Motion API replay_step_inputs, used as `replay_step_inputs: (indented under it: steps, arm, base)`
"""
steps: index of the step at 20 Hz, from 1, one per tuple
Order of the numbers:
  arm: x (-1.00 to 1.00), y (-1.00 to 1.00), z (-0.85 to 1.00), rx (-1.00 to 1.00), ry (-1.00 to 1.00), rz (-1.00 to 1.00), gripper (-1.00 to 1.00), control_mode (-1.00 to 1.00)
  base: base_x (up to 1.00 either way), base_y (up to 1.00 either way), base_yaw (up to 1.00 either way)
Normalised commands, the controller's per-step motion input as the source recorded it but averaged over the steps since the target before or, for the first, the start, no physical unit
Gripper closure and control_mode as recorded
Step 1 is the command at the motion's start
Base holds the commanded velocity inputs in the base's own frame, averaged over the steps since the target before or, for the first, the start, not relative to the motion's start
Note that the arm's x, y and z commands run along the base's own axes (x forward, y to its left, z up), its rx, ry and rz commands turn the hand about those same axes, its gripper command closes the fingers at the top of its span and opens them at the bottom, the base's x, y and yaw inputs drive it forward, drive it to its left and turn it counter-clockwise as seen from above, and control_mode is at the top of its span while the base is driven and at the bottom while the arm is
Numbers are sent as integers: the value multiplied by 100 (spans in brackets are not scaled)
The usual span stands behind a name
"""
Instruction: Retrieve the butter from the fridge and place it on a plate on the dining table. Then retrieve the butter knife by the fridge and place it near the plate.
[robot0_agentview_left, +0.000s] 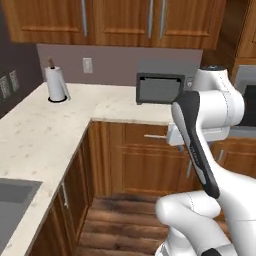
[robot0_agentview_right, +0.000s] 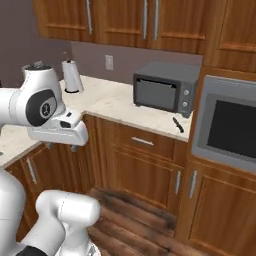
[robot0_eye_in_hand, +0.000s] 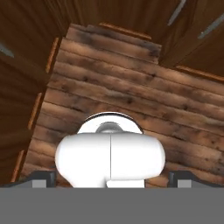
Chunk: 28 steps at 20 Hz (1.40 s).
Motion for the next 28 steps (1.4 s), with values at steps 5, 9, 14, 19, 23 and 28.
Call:
replay_step_inputs:
  steps: [5,9,14,19,23,28]
  arm:
    - [0,0,0,0,0,0,-100,100]
    - [0,0,0,0,0,0,-100,100]
    - [0,0,0,0,0,0,-100,100]
    - [0,0,0,0,0,0,-100,100]
    - [0,0,0,0,0,0,-100,100]
    - [0,0,0,0,0,0,-100,100]
  base:
    - [60,30,-60]
    - [61,64,-47]
    - [34,16,-38]
    - [4,-2,-13]
    - [84,0,-5]
    - [90,-4,-4]
